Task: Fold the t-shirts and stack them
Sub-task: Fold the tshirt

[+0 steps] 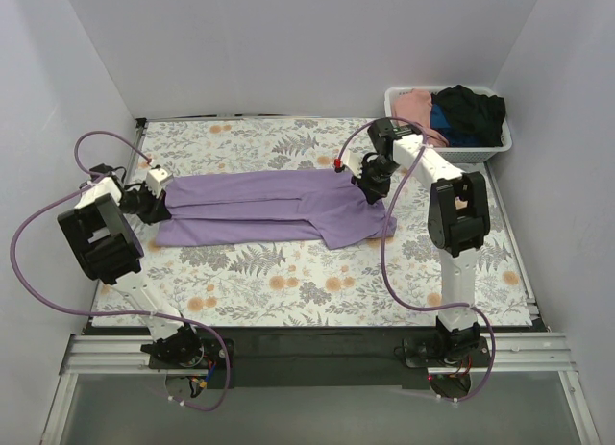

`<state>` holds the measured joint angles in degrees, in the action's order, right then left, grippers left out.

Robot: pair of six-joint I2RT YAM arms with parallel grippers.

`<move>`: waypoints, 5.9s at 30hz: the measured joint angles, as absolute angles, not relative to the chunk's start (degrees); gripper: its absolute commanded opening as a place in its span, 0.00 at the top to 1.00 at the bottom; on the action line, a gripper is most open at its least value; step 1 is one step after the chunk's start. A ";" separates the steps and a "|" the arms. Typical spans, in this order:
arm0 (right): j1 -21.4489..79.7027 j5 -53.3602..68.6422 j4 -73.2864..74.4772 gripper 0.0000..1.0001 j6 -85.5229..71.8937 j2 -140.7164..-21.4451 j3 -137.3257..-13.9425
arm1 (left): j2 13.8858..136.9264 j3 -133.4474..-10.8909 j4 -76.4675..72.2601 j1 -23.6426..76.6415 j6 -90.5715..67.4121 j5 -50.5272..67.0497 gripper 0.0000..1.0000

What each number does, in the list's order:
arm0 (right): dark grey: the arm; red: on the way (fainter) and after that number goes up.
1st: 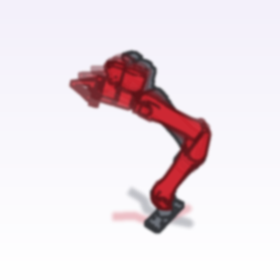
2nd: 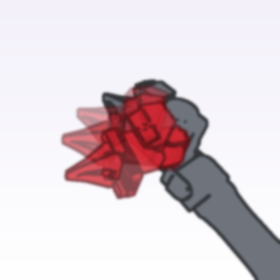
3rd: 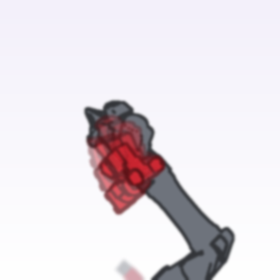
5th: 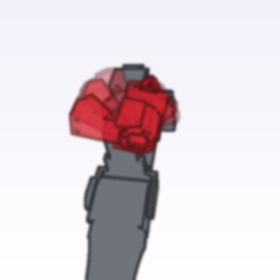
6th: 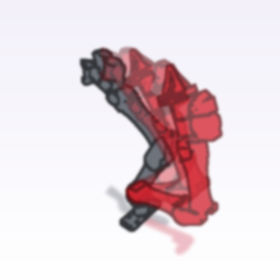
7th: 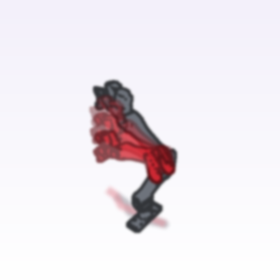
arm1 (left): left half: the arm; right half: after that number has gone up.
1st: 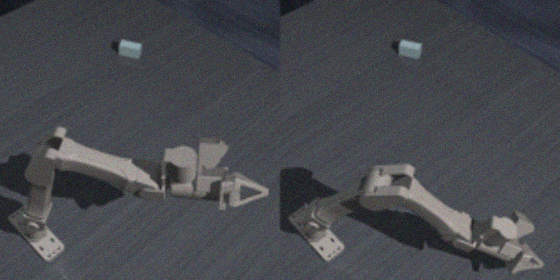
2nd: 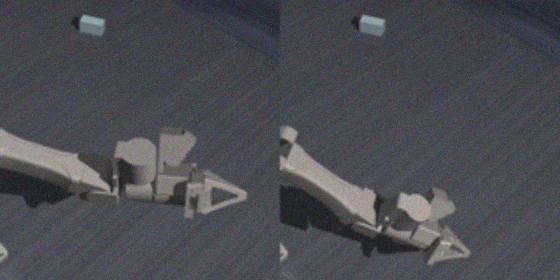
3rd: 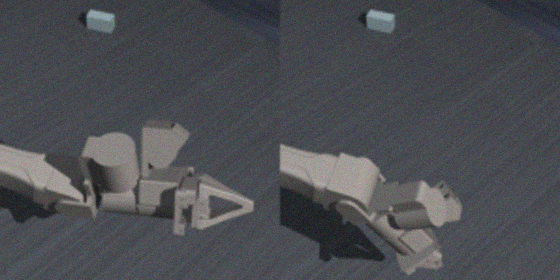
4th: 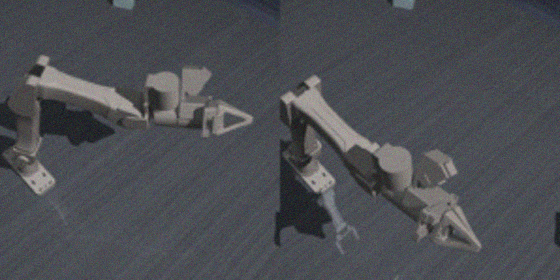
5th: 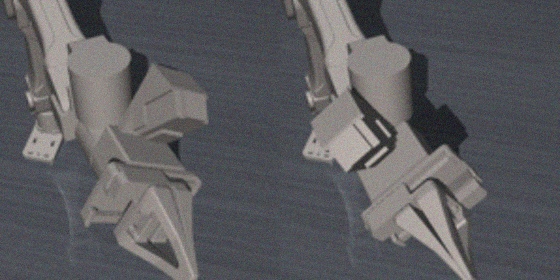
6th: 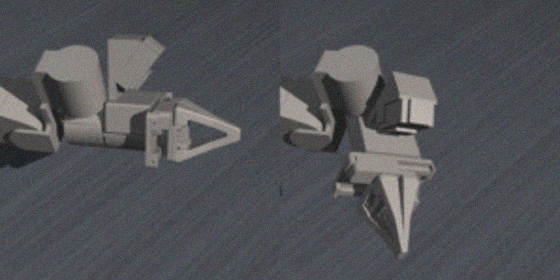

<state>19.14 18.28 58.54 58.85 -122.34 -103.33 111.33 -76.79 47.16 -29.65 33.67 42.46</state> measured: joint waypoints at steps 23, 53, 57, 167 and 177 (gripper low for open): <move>18.59 18.39 58.54 0.99 58.22 -124.14 -106.63 | 112.44 -76.51 44.53 -29.12 31.14 40.66 1.00; 7.20 33.74 53.89 0.35 37.23 -110.69 -82.54 | 104.47 -69.10 41.19 -37.50 -5.58 42.37 0.38; 7.18 34.70 51.68 0.36 36.14 -111.07 -82.46 | 105.03 -69.10 39.66 -37.32 -6.96 41.32 0.39; 6.39 27.86 50.68 0.99 33.54 -108.75 -69.80 | 93.14 -49.93 21.52 11.84 -3.18 26.61 0.63; 7.09 27.59 52.07 0.59 33.58 -101.75 -63.96 | 85.32 -43.92 25.10 11.51 1.13 29.02 0.55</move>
<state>7.09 27.59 52.07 33.58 -101.75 -63.96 85.32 -43.92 25.10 11.51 1.13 29.02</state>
